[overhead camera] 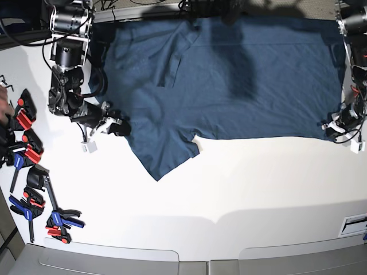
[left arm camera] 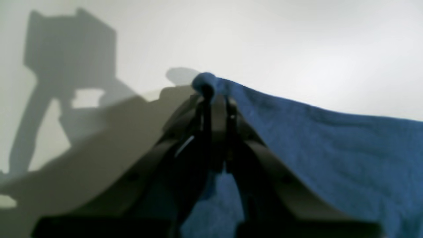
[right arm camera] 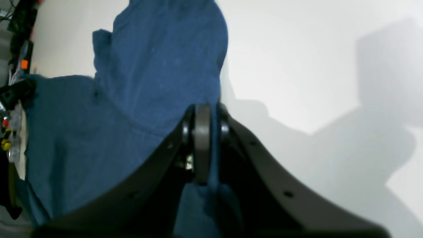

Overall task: Fold the T-shirt properly
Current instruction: 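Grasp the hem corner with the left gripper near the table edge, then lift the hem with both grippers and fold it over toward the collar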

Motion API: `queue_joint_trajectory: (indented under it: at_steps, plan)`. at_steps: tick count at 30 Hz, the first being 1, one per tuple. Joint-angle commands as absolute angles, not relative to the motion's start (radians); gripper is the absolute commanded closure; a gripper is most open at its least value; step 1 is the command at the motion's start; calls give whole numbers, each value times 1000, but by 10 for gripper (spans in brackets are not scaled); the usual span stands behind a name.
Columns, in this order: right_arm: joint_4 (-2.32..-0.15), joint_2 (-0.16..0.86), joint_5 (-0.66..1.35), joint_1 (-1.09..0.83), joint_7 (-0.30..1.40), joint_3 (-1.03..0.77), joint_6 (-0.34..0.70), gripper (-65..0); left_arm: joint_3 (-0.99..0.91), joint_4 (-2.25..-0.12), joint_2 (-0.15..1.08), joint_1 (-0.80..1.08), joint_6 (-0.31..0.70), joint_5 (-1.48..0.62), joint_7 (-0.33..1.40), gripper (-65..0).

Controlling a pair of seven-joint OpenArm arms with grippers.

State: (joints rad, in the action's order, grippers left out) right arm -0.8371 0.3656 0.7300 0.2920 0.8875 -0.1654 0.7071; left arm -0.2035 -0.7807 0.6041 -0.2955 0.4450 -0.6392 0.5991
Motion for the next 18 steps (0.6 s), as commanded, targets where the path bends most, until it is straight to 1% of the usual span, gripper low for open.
queue_joint_trajectory:
  at_steps: [1, 7, 13, 16, 18]
  plan:
    - [-844, 379, 710, 318, 894, -166, 698, 0, -209, -800, 630, -332, 448, -656, 575, 0]
    - [-844, 380, 702, 349, 879, -166, 698, 0, -209, -800, 630, -388, 448, -656, 579, 0]
    - [-844, 380, 593, 366, 831, -166, 679, 0, -209, -800, 635, -402, 448, -656, 583, 0]
    - [-844, 380, 627, 366, 838, -166, 680, 0, -209, -800, 636, -402, 448, -657, 595, 0]
    - [-847, 380, 694, 366, 892, -166, 683, 0, -209, -800, 640, -402, 448, -665, 597, 0]
